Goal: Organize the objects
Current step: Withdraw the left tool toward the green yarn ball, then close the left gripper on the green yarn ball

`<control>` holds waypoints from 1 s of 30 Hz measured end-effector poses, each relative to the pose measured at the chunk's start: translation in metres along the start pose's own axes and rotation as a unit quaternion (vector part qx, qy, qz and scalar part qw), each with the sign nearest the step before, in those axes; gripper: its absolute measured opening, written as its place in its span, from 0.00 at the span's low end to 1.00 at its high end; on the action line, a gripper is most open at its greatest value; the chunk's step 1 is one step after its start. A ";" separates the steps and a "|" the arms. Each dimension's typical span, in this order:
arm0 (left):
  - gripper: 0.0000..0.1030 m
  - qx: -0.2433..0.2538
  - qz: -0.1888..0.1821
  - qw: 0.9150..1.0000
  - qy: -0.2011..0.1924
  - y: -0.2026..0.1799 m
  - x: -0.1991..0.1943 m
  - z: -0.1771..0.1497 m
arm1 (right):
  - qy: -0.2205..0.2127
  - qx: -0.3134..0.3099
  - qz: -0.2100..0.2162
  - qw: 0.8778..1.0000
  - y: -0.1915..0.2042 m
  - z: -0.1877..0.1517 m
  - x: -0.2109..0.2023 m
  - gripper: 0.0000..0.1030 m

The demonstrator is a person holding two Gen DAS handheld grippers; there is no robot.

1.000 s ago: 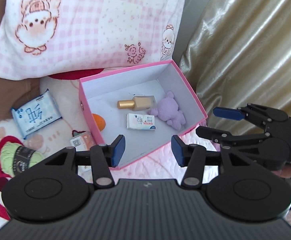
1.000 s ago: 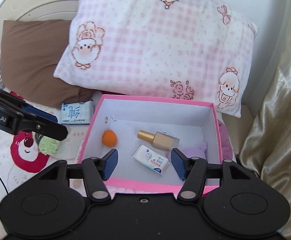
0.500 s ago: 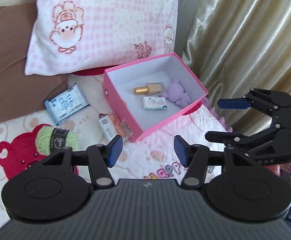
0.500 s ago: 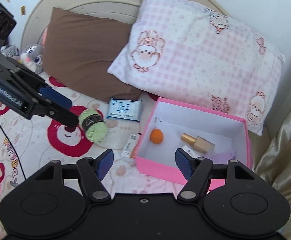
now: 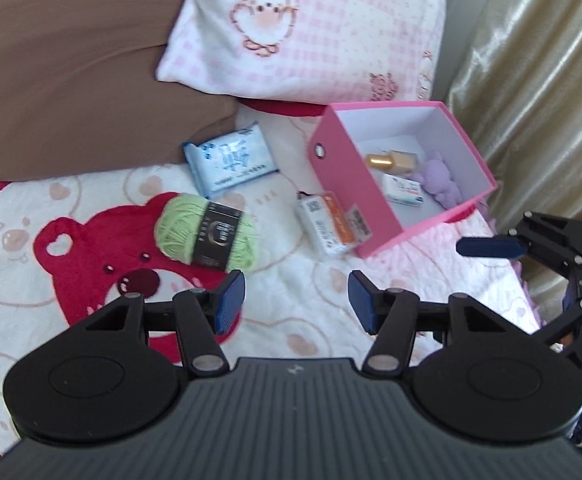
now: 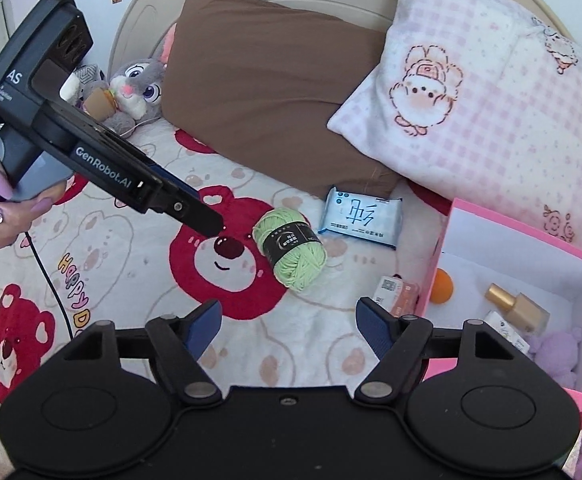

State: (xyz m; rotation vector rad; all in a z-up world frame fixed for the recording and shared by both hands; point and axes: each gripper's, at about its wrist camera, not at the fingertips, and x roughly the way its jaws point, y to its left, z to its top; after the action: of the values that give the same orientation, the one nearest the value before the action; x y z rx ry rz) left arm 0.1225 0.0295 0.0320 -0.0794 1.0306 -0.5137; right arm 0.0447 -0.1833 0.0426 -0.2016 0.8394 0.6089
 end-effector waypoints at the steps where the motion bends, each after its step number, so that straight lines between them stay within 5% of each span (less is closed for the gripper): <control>1: 0.54 -0.001 0.008 1.000 -0.001 0.006 0.003 0.001 | 0.001 0.000 0.001 1.000 0.002 0.000 0.007 0.76; 8: 0.54 -0.011 0.013 1.000 -0.014 0.044 0.033 0.006 | -0.002 0.010 0.029 1.000 0.007 0.001 0.059 0.81; 14: 0.54 -0.052 0.011 0.998 0.015 0.075 0.065 0.008 | -0.021 0.027 0.038 0.999 0.006 -0.005 0.109 0.81; 23: 0.55 -0.027 0.039 0.999 0.014 0.104 0.118 0.018 | -0.026 0.087 0.001 0.996 -0.006 -0.014 0.178 0.82; 26: 0.55 -0.034 0.028 0.999 0.020 0.112 0.131 0.018 | -0.015 0.095 0.000 0.995 -0.012 -0.019 0.193 0.82; 30: 0.59 -0.038 -0.044 0.998 -0.020 0.122 0.133 0.014 | -0.032 0.096 0.002 0.995 -0.016 -0.028 0.208 0.82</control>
State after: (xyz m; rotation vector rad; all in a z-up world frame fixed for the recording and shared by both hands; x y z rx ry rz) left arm 0.2339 0.0753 -0.1038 -0.2025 1.0110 -0.5518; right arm 0.1420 -0.1193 -0.1324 -0.0065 0.8311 0.5325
